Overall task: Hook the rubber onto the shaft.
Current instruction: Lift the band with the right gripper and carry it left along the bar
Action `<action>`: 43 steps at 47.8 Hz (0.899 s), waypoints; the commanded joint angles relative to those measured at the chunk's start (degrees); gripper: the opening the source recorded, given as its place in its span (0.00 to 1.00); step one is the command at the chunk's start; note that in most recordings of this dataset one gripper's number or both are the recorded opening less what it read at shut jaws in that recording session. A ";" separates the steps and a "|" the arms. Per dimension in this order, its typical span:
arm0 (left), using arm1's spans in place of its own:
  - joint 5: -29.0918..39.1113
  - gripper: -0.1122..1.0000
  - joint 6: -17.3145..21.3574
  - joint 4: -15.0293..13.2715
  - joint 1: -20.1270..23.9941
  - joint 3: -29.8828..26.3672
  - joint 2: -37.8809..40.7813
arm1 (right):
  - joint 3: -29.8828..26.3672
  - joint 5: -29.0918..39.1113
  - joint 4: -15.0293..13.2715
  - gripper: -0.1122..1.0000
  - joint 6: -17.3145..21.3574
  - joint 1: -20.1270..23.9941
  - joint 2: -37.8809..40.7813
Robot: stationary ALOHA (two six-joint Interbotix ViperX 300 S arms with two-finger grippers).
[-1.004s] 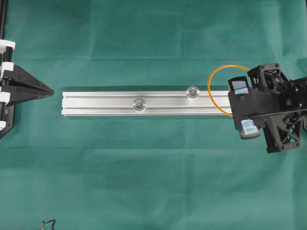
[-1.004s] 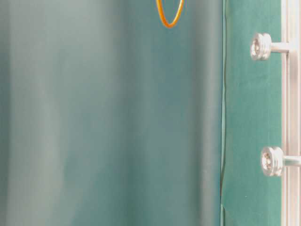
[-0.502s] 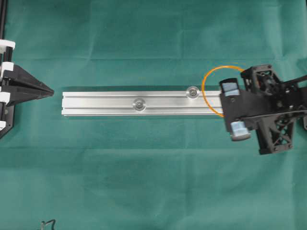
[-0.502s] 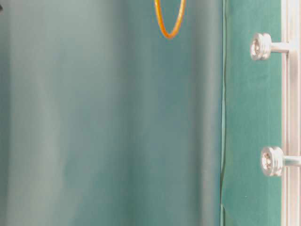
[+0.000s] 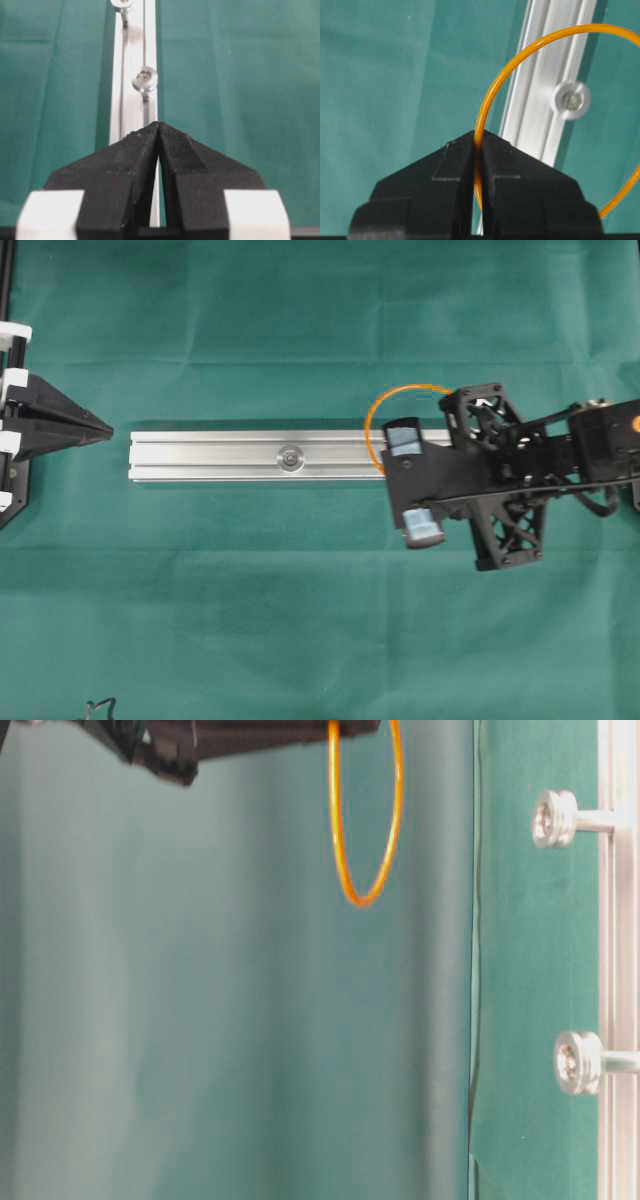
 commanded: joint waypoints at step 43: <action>-0.62 0.10 0.00 0.18 -0.18 -1.58 0.44 | -3.08 -0.35 -0.97 0.14 0.09 -0.88 1.41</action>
